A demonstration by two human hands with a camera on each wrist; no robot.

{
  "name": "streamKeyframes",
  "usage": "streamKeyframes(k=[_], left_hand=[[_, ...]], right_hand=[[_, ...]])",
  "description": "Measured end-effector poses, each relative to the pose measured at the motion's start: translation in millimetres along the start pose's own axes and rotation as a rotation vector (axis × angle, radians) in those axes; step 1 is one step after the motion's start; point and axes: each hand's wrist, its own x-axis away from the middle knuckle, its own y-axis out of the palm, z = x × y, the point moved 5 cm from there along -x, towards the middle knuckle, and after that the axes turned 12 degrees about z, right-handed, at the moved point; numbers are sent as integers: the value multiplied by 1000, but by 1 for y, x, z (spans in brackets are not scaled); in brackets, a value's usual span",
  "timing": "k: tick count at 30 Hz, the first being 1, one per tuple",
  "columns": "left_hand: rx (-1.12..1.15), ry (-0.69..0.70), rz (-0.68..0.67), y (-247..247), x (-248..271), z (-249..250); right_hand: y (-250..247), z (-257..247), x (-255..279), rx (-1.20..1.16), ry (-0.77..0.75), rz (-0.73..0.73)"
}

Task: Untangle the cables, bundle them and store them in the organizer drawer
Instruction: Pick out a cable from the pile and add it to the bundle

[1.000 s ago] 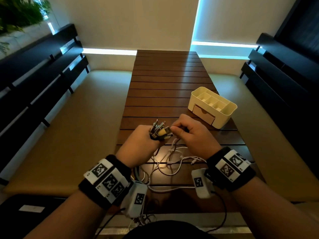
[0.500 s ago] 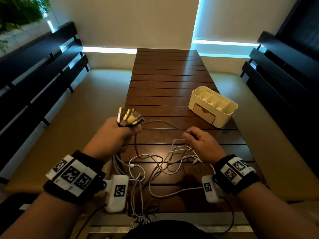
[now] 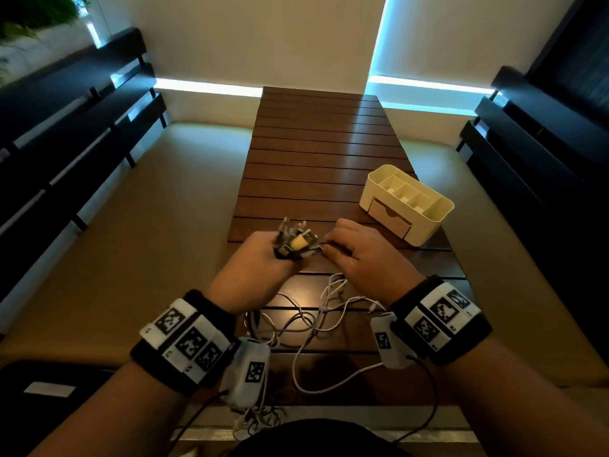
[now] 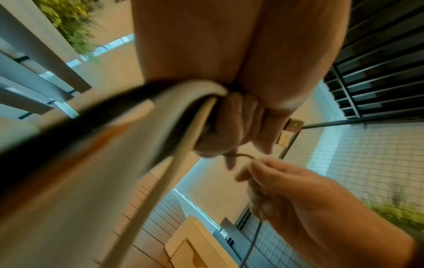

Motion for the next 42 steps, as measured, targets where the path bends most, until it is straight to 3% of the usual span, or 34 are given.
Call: streamKeyframes(k=[2,5,8,11,16,18,20,23,29,32,34,36,39,42], left_hand=[[-43,28,-8,4,0,2],[65,-43,70,-12,-3,-5],[279,-114,168,-37,-2,-8],[302,-153,188,-49,1,-13],[174,-226,123,-39,2,-23],[57,-200,53,-33,4,-20],[-23,-164,-15,-27,6,-14],[-8,-151,-102,-19,9,-7],[24,-118,-191,-6,17,2],[68,-180,-242,-1,20,-3],[56,-177,-292,5,21,-3],[59,-170,-341,14,22,-1],[56,-148,-416,29,24,7],[124,-153,-444,42,25,12]], right_hand=[[1,-4,-3,1,-10,-9],[3,12,-1,-39,68,-29],[2,57,9,-58,323,-15],[-6,87,17,-87,503,43],[-27,84,6,-136,449,347],[-35,71,3,-140,397,381],[-33,55,3,-162,359,230],[-19,39,18,-151,363,-123],[-13,18,61,-145,356,-450],[-16,21,83,47,412,-663],[-26,32,82,228,439,-625],[-41,35,73,294,437,-476],[-48,17,62,104,374,-324],[-31,-3,67,-159,325,-336]])
